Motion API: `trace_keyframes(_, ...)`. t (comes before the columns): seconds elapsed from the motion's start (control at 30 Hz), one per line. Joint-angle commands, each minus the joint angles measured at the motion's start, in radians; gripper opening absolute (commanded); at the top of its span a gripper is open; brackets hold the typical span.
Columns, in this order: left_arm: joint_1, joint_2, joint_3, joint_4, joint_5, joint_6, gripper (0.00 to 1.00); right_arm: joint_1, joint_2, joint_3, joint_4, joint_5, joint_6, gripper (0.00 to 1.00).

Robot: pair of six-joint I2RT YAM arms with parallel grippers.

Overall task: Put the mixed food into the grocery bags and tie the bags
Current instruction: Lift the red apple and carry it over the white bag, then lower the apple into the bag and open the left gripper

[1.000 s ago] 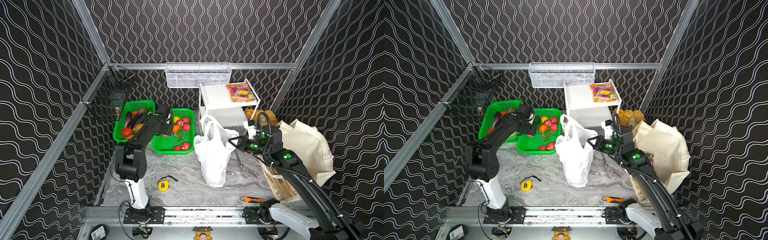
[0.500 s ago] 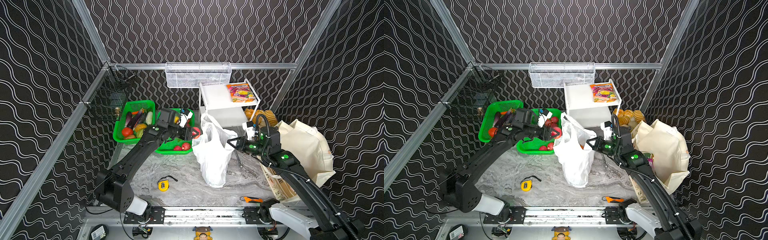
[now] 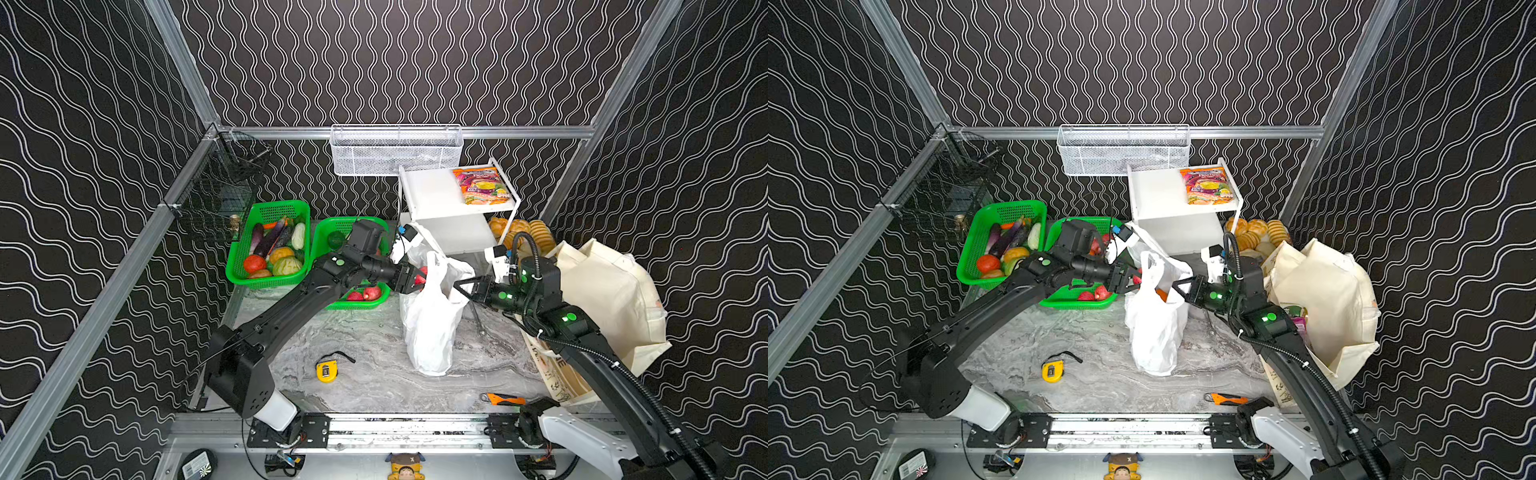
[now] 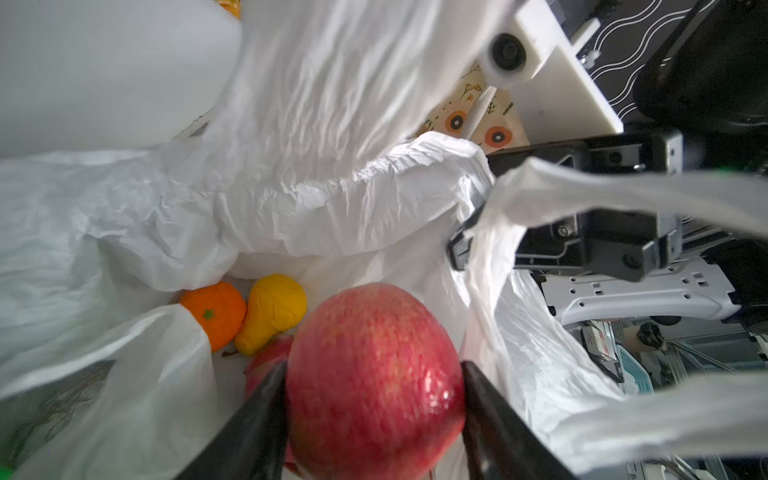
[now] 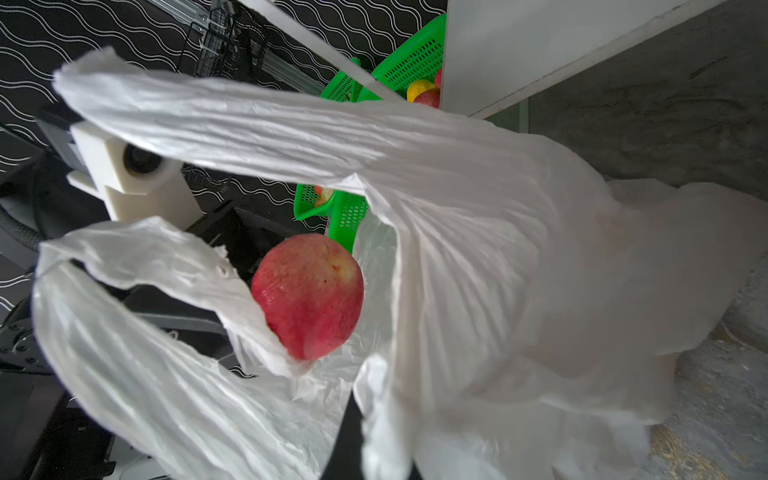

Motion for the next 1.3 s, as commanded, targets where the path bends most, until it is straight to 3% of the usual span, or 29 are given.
trace_keyframes(0.0, -0.018, 0.019, 0.011, 0.083, 0.026, -0.06, 0.66, -0.001, -0.005, -0.006, 0.064, -0.025, -0.003, 0.0)
trace_keyframes(0.23, -0.032, 0.023, 0.021, 0.083, -0.204, -0.067, 0.68, 0.0, -0.02, -0.023, 0.072, -0.048, -0.102, 0.0)
trace_keyframes(0.37, -0.032, 0.057, 0.046, 0.089, -0.124, -0.069, 0.69, -0.001, -0.026, -0.045, 0.09, -0.043, -0.109, 0.0)
trace_keyframes(0.8, -0.035, 0.072, 0.076, 0.004, -0.157, -0.051, 0.8, 0.0, -0.028, -0.013, 0.01, 0.047, -0.109, 0.0)
trace_keyframes(1.27, -0.034, 0.033, 0.08, -0.02, -0.183, -0.02, 0.94, -0.001, -0.043, -0.02, 0.009, 0.063, -0.107, 0.0)
